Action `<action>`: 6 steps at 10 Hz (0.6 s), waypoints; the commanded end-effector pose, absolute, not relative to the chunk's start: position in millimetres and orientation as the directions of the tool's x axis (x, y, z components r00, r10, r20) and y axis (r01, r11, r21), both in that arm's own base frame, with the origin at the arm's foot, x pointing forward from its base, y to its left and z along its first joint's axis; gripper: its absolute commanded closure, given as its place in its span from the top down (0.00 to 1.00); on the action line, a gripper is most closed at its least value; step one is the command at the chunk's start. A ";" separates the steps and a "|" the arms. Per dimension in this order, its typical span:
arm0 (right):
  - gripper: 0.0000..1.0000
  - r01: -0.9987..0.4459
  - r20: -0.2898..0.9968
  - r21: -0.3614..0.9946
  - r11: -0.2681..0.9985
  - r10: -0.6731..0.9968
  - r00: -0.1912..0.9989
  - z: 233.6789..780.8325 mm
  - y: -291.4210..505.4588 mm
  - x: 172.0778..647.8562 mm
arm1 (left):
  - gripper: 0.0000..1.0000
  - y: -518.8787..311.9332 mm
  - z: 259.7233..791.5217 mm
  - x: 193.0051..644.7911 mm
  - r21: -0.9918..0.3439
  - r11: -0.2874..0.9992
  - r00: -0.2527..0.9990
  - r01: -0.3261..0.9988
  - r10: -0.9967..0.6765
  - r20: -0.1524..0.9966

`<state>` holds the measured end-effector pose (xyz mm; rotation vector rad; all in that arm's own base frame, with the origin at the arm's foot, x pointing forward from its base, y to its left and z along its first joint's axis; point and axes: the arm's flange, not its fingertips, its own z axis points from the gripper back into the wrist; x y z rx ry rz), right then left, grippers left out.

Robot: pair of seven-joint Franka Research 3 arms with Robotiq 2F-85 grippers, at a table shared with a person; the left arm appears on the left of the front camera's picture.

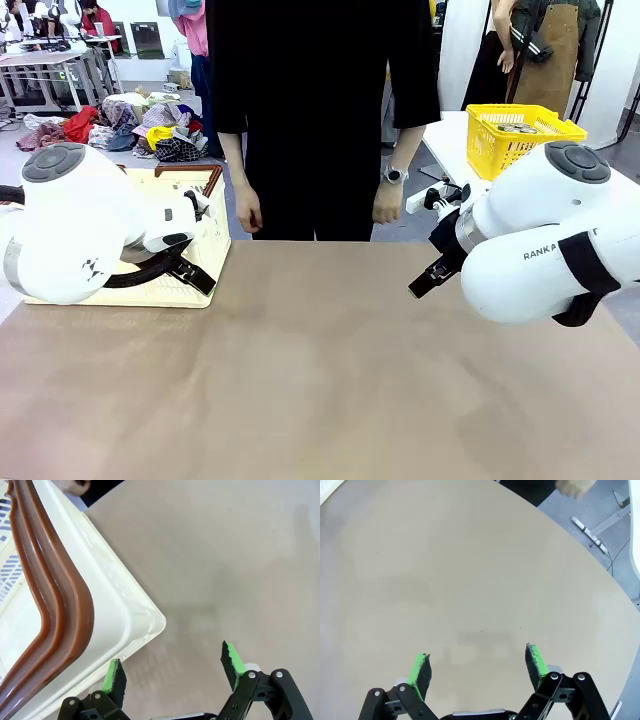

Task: Place the drinks into the Shopping basket.
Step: Pick up one drink and place it into the Shopping basket.

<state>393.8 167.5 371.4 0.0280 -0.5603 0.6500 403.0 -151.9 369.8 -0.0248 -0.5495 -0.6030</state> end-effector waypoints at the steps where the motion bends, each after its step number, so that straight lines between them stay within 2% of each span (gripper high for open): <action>1: 1.00 -0.580 0.503 -0.147 0.801 0.566 0.654 371.5 167.6 393.9 | 1.00 -152.1 370.4 403.2 0.135 0.828 0.684 0.545 -0.532 0.499; 6: 1.00 -0.580 0.503 -0.147 0.801 0.566 0.654 371.5 167.6 393.9 | 1.00 -152.1 370.4 403.2 0.135 0.828 0.684 0.545 -0.532 0.499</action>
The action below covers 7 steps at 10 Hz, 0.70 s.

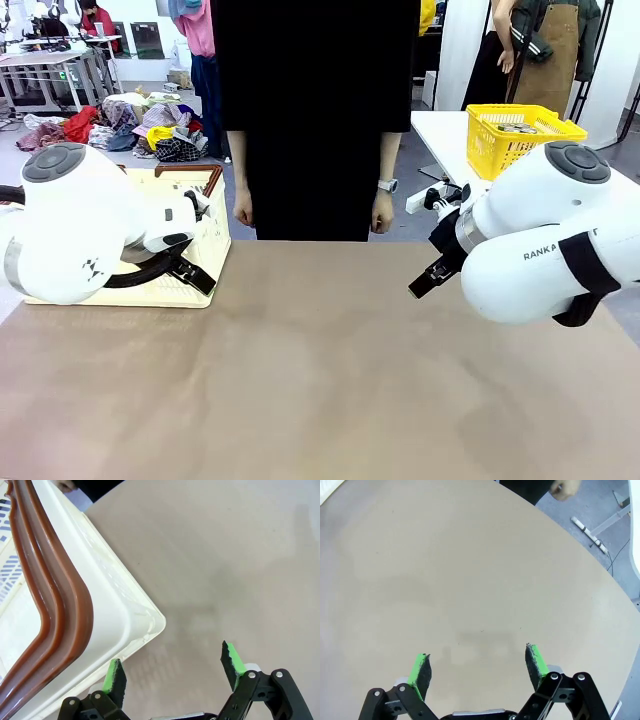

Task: Place the drinks into the Shopping basket.
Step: Pick up one drink and place it into the Shopping basket.

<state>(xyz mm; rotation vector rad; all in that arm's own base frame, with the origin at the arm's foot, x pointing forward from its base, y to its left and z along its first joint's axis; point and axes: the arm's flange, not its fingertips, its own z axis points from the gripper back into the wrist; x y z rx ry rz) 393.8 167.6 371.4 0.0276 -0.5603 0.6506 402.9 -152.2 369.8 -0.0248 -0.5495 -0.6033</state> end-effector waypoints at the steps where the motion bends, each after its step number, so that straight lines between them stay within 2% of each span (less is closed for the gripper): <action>1: 1.00 -0.580 0.503 -0.147 0.801 0.566 0.654 371.5 167.6 393.9 | 1.00 -152.1 370.4 403.2 0.135 0.828 0.684 0.545 -0.532 0.499; 7: 1.00 -0.580 0.503 -0.147 0.801 0.566 0.654 371.5 167.6 393.9 | 1.00 -152.1 370.4 403.2 0.135 0.828 0.684 0.545 -0.532 0.499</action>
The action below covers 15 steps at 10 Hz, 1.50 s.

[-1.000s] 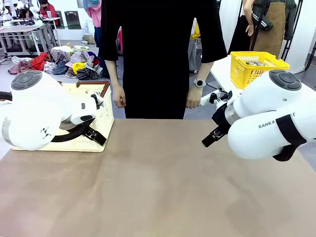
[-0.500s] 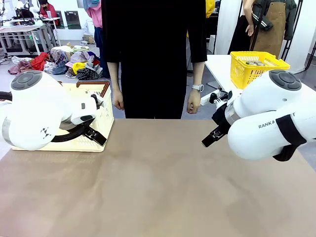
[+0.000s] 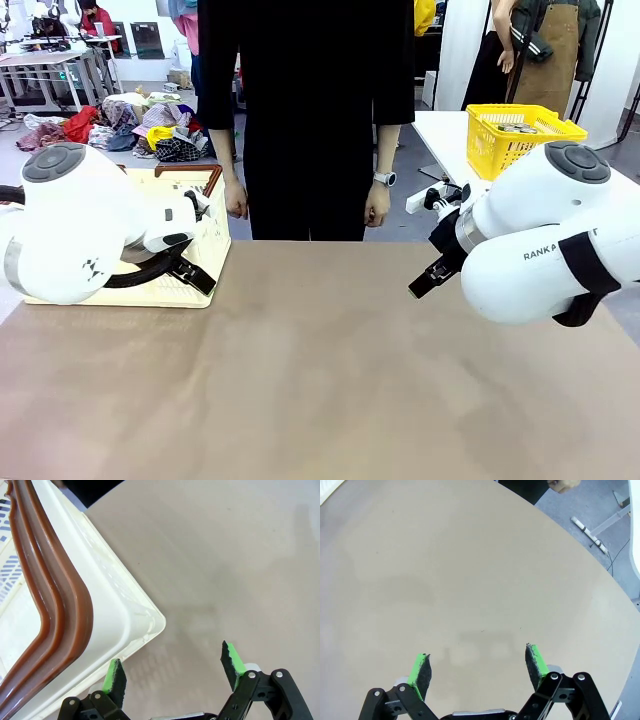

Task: Place the drinks into the Shopping basket.
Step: Pick up one drink and place it into the Shopping basket.

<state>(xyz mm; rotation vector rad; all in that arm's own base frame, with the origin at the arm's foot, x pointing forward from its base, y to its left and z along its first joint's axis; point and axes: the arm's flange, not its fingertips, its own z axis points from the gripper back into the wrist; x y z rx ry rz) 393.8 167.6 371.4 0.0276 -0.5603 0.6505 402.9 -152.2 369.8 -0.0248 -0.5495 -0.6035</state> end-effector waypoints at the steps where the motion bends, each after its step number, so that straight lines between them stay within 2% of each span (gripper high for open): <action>1: 1.00 -0.580 0.503 -0.147 0.801 0.566 0.654 371.5 167.6 393.9 | 1.00 -152.1 370.4 403.2 0.135 0.828 0.684 0.545 -0.532 0.499; 2: 1.00 -0.581 0.502 -0.147 0.801 0.566 0.654 371.4 167.6 393.8 | 1.00 -152.2 369.8 402.9 0.135 0.828 0.685 0.545 -0.532 0.498; 3: 1.00 -0.607 0.445 -0.058 0.793 0.565 0.695 379.1 164.7 389.1 | 1.00 -153.3 383.9 392.6 0.039 0.790 0.675 0.612 -0.548 0.495; 4: 1.00 -0.578 0.371 0.080 0.812 0.514 0.773 383.9 157.1 386.4 | 1.00 -157.0 396.4 382.2 -0.143 0.734 0.688 0.664 -0.525 0.501; 5: 1.00 -0.478 0.290 0.251 0.842 0.406 0.867 394.4 144.8 381.7 | 1.00 -165.9 408.6 371.1 -0.321 0.720 0.760 0.615 -0.433 0.485; 6: 1.00 -0.345 0.229 0.366 0.864 0.276 0.933 404.5 133.8 381.7 | 1.00 -173.0 419.3 365.1 -0.427 0.740 0.828 0.519 -0.311 0.468; 7: 1.00 -0.292 0.192 0.548 0.784 0.222 0.956 419.4 118.0 376.1 | 1.00 -176.4 435.3 354.4 -0.503 0.711 0.844 0.492 -0.246 0.477; 8: 1.00 -0.274 0.178 0.696 0.664 0.210 0.961 435.6 94.8 368.3 | 1.00 -169.4 458.2 340.4 -0.585 0.620 0.834 0.523 -0.230 0.502; 9: 1.00 -0.260 0.202 0.790 0.555 0.165 0.965 450.8 63.0 358.5 | 1.00 -150.9 487.0 323.4 -0.637 0.536 0.814 0.554 -0.186 0.551; 11: 1.00 -0.250 0.269 0.897 0.363 -0.001 0.963 471.9 -22.4 330.0 | 1.00 -72.0 539.3 279.3 -0.677 0.388 0.744 0.626 -0.036 0.667; 13: 1.00 -0.213 0.261 0.945 0.249 -0.181 0.948 468.5 -97.2 303.3 | 1.00 13.3 542.5 234.0 -0.664 0.412 0.684 0.624 0.123 0.719; 15: 1.00 -0.165 0.225 0.967 0.197 -0.339 0.913 455.1 -150.4 281.1 | 1.00 102.1 514.9 203.3 -0.735 0.456 0.709 0.501 0.270 0.651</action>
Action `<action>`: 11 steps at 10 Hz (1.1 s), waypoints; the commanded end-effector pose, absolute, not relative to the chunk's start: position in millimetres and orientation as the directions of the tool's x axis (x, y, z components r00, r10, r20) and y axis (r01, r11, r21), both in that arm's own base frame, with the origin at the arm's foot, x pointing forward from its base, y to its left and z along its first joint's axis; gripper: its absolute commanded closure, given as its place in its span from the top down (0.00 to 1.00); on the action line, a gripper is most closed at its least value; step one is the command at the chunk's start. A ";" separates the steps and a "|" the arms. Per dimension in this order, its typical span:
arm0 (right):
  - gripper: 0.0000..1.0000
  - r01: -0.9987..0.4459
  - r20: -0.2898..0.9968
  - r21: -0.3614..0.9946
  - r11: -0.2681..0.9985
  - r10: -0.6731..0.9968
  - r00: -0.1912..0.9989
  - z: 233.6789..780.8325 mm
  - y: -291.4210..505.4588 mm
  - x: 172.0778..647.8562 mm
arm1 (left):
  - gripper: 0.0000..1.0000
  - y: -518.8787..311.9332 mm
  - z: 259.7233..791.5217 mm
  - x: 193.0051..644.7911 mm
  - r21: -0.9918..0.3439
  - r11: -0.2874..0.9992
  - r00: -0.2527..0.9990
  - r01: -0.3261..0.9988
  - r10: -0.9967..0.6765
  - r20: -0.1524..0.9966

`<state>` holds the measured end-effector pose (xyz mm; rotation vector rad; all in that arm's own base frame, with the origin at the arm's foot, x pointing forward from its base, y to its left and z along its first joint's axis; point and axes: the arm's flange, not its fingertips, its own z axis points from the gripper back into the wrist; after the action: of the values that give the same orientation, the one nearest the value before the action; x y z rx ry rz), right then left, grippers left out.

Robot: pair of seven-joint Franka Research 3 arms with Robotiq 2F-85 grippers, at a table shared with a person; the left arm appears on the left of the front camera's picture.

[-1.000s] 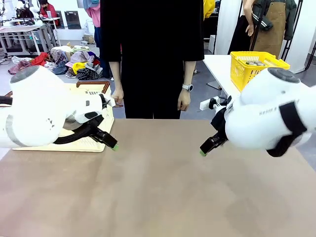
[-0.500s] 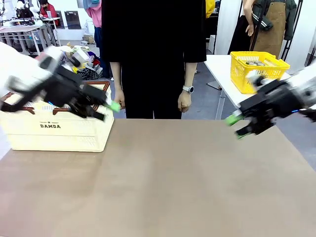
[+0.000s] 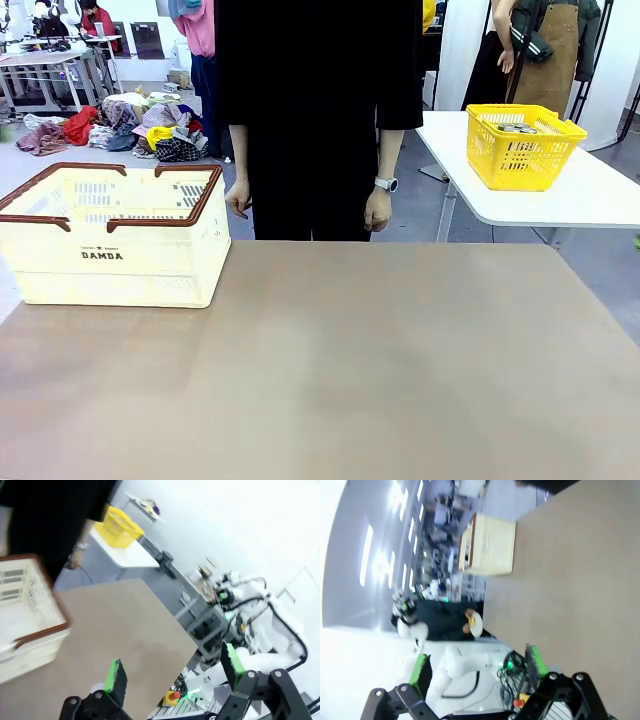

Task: Place the drinks into the Shopping basket.
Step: Pick up one drink and place it into the Shopping basket.

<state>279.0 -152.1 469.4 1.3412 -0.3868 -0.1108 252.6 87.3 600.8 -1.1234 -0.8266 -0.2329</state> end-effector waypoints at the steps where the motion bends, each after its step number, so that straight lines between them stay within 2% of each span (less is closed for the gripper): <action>1: 1.00 -0.150 0.212 0.971 0.185 -0.384 0.899 448.6 -160.5 275.0 | 1.00 134.1 495.1 201.3 -0.788 0.487 0.728 0.378 0.369 0.578; 4: 1.00 -0.117 0.189 0.971 0.210 -0.362 0.913 458.0 -173.0 271.6 | 1.00 163.7 434.8 216.1 -0.845 0.462 0.842 0.268 0.315 0.439; 5: 1.00 -0.117 0.189 0.971 0.210 -0.362 0.913 458.0 -173.0 271.6 | 1.00 165.1 429.5 217.6 -0.839 0.464 0.827 0.285 0.323 0.460; 6: 1.00 -0.117 0.189 0.971 0.210 -0.362 0.913 458.0 -173.0 271.6 | 1.00 215.7 475.9 214.2 -0.847 0.457 0.816 0.271 0.357 0.454; 11: 1.00 -0.117 0.189 0.971 0.210 -0.362 0.913 458.0 -173.0 271.6 | 1.00 215.7 475.9 214.2 -0.847 0.457 0.816 0.271 0.357 0.454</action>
<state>271.0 -173.1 454.3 1.3447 -0.4026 -0.1855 213.8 216.6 477.5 -1.1099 -0.6366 0.0752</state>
